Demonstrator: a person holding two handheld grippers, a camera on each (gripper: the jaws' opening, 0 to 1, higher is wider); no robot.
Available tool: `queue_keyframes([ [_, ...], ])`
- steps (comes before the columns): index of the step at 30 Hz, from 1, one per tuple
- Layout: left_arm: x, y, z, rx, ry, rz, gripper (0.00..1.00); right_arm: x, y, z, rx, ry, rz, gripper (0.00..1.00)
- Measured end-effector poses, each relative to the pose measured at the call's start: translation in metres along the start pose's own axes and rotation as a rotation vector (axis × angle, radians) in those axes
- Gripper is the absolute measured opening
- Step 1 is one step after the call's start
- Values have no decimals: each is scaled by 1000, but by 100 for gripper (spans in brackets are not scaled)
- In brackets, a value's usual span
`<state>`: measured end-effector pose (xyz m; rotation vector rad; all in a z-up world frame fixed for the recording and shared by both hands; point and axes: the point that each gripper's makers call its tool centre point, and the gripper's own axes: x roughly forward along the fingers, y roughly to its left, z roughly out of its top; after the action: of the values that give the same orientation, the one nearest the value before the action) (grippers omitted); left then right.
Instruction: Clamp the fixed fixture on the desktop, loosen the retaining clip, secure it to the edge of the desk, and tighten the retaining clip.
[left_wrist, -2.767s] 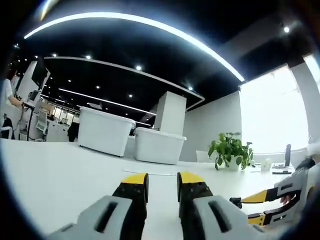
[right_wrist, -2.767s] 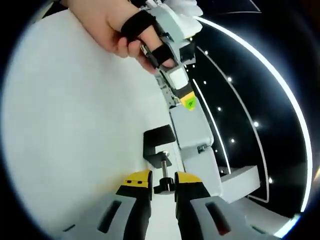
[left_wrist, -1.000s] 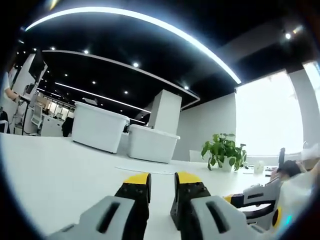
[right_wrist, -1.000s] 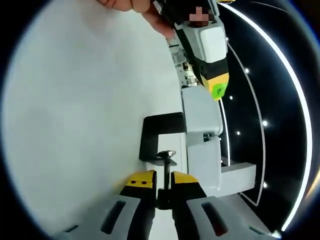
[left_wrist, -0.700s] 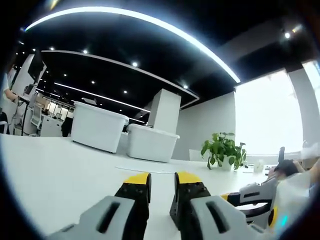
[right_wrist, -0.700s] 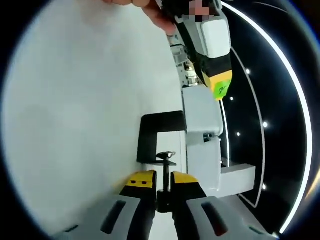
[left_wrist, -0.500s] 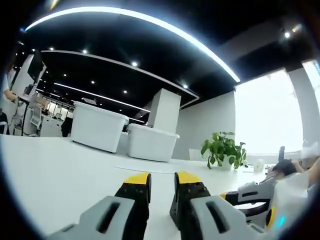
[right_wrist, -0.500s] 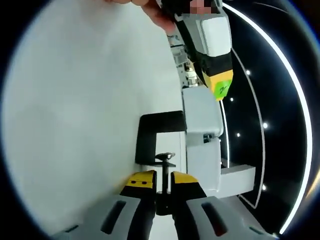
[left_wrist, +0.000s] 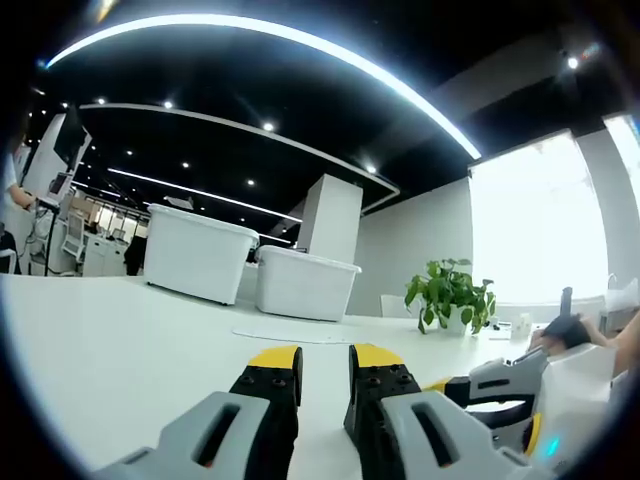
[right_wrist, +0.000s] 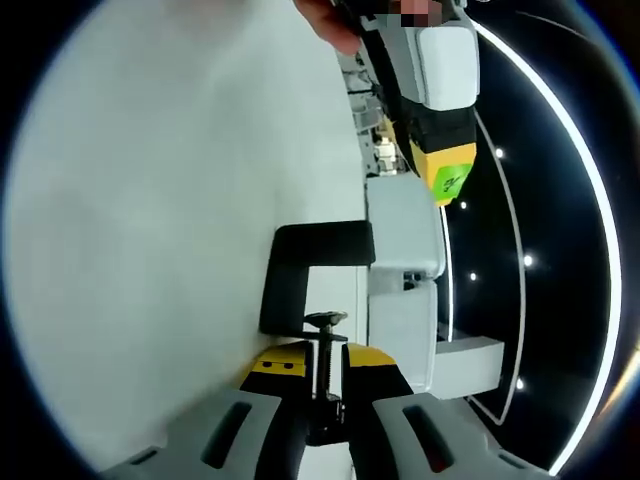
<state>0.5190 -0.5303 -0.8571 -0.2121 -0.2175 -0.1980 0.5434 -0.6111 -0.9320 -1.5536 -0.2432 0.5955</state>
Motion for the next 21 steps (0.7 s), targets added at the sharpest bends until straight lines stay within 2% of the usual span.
queue_keyframes([
  [11,1,0,0,11,-1,1,19,8,3,-3,-32,25,21,7],
  [21,2,2,-2,18,9,5,19,5,3,-3,-33,43,23,7],
])
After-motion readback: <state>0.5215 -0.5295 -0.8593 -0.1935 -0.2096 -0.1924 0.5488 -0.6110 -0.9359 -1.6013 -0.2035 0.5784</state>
